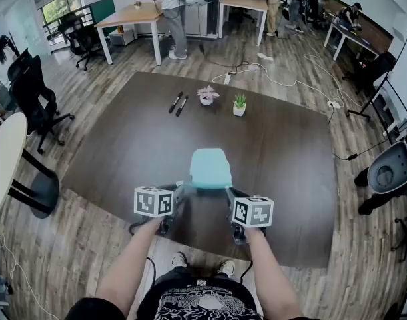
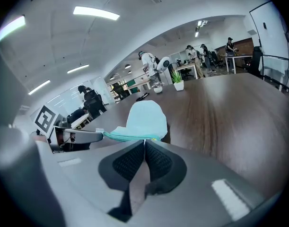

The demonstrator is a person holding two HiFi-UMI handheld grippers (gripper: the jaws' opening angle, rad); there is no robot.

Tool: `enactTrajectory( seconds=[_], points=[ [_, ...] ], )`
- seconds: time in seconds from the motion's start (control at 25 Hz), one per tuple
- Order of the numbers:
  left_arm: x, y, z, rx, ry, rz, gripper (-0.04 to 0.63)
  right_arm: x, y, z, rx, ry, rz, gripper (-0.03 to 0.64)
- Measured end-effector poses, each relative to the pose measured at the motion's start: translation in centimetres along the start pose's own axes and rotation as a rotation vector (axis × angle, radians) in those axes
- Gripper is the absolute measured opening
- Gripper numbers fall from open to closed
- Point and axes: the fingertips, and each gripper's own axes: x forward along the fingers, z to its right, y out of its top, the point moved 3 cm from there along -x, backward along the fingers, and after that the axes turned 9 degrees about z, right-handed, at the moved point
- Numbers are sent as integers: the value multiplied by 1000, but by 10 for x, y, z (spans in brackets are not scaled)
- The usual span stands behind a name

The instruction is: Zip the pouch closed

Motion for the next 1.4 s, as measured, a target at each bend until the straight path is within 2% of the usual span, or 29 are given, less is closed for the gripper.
enactTrajectory(
  seconds=[0.24, 0.28, 0.36, 0.44, 0.64, 0.76, 0.92, 1.2, 1.4],
  points=[
    [2, -19, 2, 43, 1, -60, 37, 0, -18, 4, -8, -27, -46, 23],
    [2, -21, 3, 44, -2, -66, 55, 0, -18, 4, -10, -27, -45, 39],
    [2, -22, 4, 50, -3, -74, 132, 0, -17, 2, -8, -21, -39, 63],
    [0, -19, 4, 58, 11, -61, 137, -1, -14, 1, -4, -15, -27, 63],
    [-4, -6, 5, 25, 26, 2, 179, -9, 7, 5, -25, -43, 13, 63],
    [-7, 12, 12, 51, 31, 34, 179, -15, 25, 4, -39, -45, 51, 63],
    [-11, 49, 26, 81, -4, 102, 178, -26, 57, -2, -69, -44, 103, 63],
    [-35, 121, 51, 195, -22, 252, 156, -55, 118, -10, -160, -64, 237, 61],
    [-51, 151, 64, 271, -21, 321, 149, -78, 152, -16, -223, -87, 334, 49]
  ],
)
